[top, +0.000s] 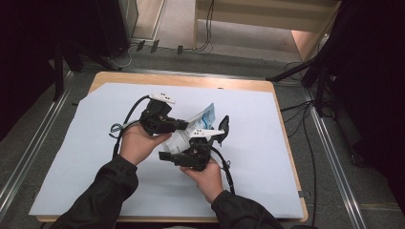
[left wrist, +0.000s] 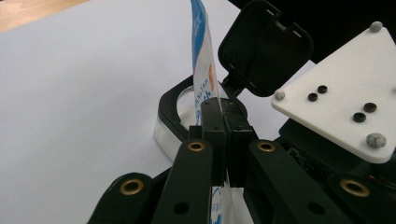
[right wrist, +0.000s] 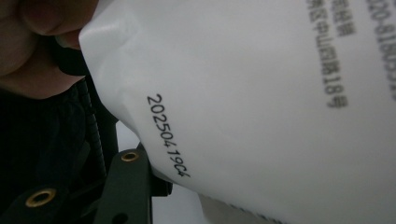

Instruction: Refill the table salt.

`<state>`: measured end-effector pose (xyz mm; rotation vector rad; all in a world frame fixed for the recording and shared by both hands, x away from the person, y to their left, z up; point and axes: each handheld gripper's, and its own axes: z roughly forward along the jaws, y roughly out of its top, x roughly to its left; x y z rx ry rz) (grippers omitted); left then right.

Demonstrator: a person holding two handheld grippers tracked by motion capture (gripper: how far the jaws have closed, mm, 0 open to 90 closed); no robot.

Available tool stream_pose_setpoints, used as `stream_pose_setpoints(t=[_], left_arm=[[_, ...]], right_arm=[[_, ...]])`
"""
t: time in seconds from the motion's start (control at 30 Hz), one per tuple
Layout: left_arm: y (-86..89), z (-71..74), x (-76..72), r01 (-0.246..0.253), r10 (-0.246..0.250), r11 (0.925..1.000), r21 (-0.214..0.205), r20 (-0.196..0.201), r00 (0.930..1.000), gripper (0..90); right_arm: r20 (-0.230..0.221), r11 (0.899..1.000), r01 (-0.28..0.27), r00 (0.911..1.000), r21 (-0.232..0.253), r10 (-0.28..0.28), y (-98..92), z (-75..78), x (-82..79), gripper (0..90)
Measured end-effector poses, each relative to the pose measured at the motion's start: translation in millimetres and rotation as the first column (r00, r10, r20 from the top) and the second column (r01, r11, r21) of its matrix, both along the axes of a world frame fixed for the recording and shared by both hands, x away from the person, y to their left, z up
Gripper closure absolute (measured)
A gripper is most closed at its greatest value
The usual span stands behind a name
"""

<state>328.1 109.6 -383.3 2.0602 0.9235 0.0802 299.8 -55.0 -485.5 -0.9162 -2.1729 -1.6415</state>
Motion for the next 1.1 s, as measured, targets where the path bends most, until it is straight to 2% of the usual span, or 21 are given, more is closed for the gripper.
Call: stream_pose_setpoints(t=[0.3,0.67,1.1], left_arm=[[1.5,-0.2,1.0,0.007,-0.007,0.9993,-0.037,-0.010,0.9999,87.1],[0.1,0.1,0.3,0.017,-0.018,0.9997,-0.018,-0.017,0.9997,89.6],[0.0,-0.4,0.4,0.019,-0.020,0.9997,-0.017,-0.015,0.9997,89.8]], right_arm=[[-0.029,0.999,0.000,0.9996,0.035,0.001,-2.9,1.4,2.7,56.3],[-0.038,0.999,-0.006,0.9993,0.037,0.008,-2.2,0.6,3.0,56.4],[-0.036,0.999,-0.015,0.9992,0.030,0.016,-2.3,-0.1,3.7,56.4]])
